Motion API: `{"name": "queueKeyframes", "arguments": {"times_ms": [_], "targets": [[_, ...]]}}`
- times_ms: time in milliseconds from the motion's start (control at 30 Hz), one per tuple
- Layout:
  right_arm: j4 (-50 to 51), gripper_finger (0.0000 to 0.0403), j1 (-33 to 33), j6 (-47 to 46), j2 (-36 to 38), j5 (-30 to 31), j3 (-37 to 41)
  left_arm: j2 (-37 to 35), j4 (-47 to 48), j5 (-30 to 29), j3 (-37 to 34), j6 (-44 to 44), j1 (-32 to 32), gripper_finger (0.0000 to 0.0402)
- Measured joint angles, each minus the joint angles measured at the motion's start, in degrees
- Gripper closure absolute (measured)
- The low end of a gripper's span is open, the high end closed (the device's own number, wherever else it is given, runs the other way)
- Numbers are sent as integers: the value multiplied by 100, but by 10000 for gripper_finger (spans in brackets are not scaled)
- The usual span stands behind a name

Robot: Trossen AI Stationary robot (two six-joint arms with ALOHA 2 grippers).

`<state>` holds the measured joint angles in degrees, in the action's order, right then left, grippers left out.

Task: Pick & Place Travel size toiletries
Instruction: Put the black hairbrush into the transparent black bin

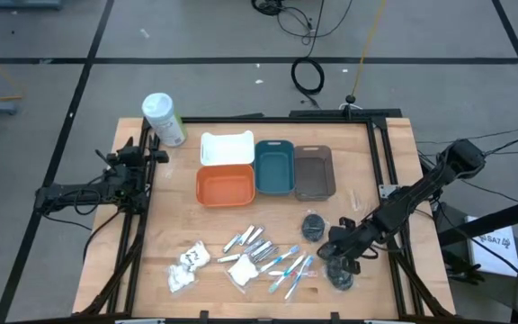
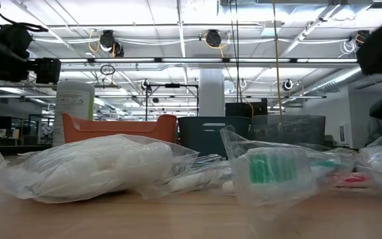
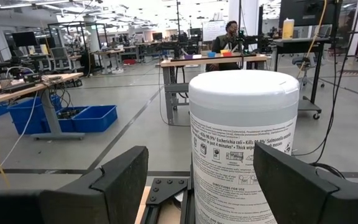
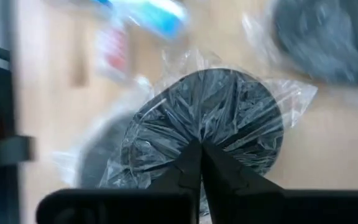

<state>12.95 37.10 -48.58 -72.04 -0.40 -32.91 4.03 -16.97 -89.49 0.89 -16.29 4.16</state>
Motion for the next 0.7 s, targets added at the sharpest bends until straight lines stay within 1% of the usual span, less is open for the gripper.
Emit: {"name": "queueKeyframes", "arguments": {"times_ms": [233, 433, 533, 700], "targets": [[-633, 402, 2, 453, 546, 51, 0, 0, 0, 0, 0, 0, -1, 117], [-1377, 402, 0, 1364, 778, 293, -2, 0, 0, -1, 0, 0, -1, 117], [-1624, 403, -5, 1823, 788, 699, -2, 0, 0, 0, 0, 0, 0, 117], [-1819, 403, -174, 2297, 783, 1414, -2, 0, -2, -2, 0, 1, -1, 117]]}}
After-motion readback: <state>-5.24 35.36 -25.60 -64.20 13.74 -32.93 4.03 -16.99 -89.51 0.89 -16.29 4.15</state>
